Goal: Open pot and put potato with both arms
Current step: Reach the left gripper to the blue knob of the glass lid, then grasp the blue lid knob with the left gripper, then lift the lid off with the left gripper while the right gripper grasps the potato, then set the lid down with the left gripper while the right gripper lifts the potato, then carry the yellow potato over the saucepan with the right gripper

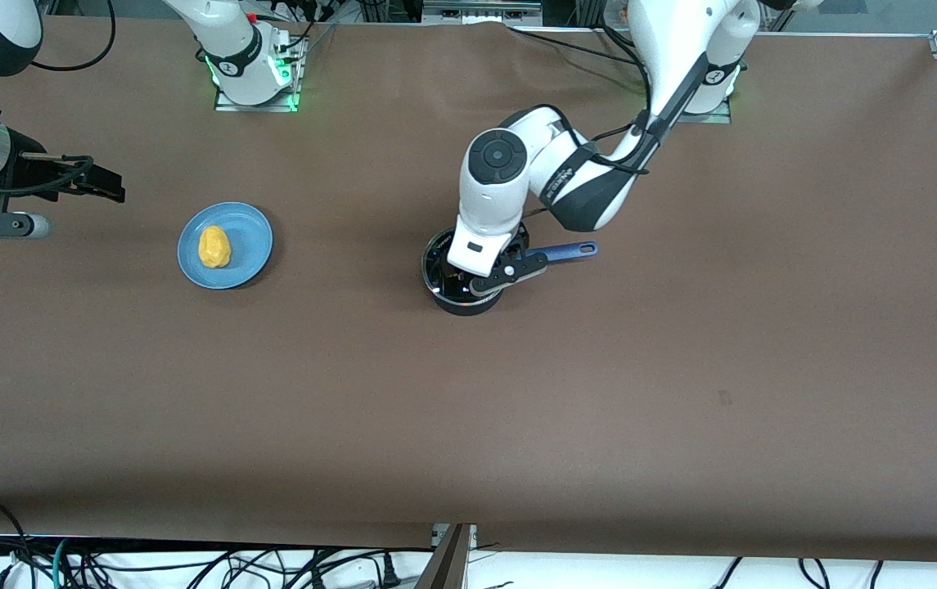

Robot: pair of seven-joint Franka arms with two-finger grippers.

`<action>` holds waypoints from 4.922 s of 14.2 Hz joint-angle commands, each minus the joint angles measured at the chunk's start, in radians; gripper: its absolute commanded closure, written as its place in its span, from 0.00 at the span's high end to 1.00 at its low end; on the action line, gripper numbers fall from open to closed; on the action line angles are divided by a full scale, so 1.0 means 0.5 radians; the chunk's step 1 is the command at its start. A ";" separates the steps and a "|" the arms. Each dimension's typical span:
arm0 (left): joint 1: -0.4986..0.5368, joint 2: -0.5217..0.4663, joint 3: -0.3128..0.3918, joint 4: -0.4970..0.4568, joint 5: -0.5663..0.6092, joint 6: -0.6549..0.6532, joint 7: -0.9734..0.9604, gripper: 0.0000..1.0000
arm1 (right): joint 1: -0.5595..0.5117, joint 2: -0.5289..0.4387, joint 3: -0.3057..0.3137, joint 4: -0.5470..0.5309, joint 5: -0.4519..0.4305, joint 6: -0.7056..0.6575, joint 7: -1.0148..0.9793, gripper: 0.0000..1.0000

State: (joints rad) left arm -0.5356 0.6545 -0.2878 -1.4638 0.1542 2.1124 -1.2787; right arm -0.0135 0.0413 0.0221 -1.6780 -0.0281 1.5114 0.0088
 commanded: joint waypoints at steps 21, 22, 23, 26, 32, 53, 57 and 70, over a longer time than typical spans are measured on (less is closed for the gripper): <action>-0.086 0.004 0.008 0.041 0.115 -0.009 -0.213 0.52 | -0.028 -0.049 -0.010 -0.107 0.025 -0.001 -0.051 1.00; -0.061 -0.038 -0.004 0.038 0.106 -0.018 -0.164 0.52 | -0.028 -0.061 -0.010 -0.153 0.022 0.051 -0.051 1.00; -0.006 -0.072 -0.035 0.038 0.094 -0.052 -0.109 0.52 | -0.025 -0.067 -0.010 -0.217 0.019 0.127 -0.051 1.00; 0.205 -0.195 -0.053 -0.005 0.057 -0.156 0.298 0.52 | -0.028 -0.119 -0.010 -0.551 0.004 0.504 -0.051 1.00; 0.953 -0.493 -0.044 -0.382 -0.161 -0.154 1.868 0.52 | -0.025 -0.104 -0.007 -1.282 -0.005 1.369 -0.057 1.00; 1.430 -0.419 0.382 -1.070 -0.281 0.688 3.113 1.00 | -0.019 0.111 0.130 -1.367 0.001 1.633 -0.119 0.38; 1.363 -0.554 0.376 -0.553 -0.434 -0.170 2.975 1.00 | -0.016 0.132 0.397 -0.833 0.034 0.924 0.331 0.38; 1.268 -0.843 0.394 0.096 -0.410 -1.319 2.481 1.00 | 0.947 1.390 0.566 0.739 -0.085 1.038 1.841 0.38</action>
State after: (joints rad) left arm 0.1073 0.2231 -0.1039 -1.4343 -0.0415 1.4713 -0.0256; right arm 0.4176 0.6475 0.3130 -1.4091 -0.0334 2.0017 0.8699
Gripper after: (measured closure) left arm 0.000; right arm 0.357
